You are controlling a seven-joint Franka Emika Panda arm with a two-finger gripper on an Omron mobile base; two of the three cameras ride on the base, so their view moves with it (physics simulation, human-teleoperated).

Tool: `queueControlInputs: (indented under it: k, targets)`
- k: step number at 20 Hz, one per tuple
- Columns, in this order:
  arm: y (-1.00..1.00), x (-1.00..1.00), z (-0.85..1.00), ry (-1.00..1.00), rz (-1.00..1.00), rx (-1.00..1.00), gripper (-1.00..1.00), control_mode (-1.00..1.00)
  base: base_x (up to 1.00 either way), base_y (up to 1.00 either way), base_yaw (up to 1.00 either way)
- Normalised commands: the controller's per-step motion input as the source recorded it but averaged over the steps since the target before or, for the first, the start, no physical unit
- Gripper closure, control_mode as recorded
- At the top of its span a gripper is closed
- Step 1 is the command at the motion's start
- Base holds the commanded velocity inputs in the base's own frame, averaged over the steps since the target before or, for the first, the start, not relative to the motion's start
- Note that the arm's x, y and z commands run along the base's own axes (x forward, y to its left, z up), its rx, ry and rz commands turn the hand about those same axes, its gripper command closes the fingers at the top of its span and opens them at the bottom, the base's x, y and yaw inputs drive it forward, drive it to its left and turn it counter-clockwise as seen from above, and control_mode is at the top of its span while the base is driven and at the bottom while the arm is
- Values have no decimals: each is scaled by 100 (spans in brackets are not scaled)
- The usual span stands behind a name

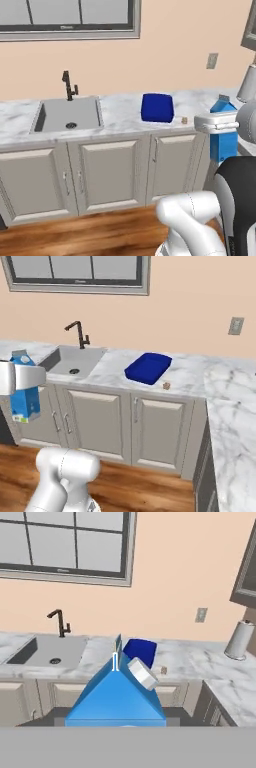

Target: Take out the milk from the fridge and place it on the tray on the counter. Then take the sugar cube near the tray and place it in the tray.

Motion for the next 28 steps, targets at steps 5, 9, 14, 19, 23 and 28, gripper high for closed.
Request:
queueControlInputs:
  k: [5, 9, 14, 19, 23, 28]
  targets:
    - [0, 0, 0, 0, 0, 0, 100, 100, 100, -41, 0]
    - [0, 0, 0, 0, 0, 0, 100, 100, 100, -49, -11]
    - [0, 0, 0, 0, 0, 0, 100, 100, 100, 3, -6]
    - [0, 0, 0, 0, 0, 0, 100, 100, 100, 5, -9]
    - [0, 0, 0, 0, 0, 0, 100, 100, 100, 0, -8]
    - [-7, 100, -27, 0, -3, 2, 100, -100, 0, 0, 0]
